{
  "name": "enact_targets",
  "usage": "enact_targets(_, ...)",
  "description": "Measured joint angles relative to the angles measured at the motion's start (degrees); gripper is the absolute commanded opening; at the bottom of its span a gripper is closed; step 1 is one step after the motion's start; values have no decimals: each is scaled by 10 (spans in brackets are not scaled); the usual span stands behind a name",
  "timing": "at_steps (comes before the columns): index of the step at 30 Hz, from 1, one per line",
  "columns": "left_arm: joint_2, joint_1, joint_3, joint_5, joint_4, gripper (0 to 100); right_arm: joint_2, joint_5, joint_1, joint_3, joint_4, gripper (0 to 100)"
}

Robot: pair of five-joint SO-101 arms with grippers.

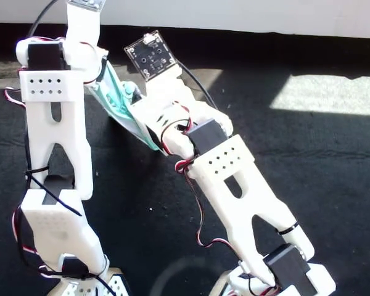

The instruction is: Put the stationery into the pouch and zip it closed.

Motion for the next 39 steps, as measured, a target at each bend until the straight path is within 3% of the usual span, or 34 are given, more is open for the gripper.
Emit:
enact_targets(20, 0, 12, -10, -4, 11, 9, 67, 0, 20, -17, -61, 130)
enact_targets(24, 0, 12, -10, -4, 11, 9, 62, 54, 21, -17, -63, 132)
enact_targets(29, -1, 13, 4, -4, 11, 9, 48, 76, 20, -17, -63, 263)
enact_targets(39, -2, 11, 25, -4, 11, 9, 47, 76, 5, -16, -92, 263)
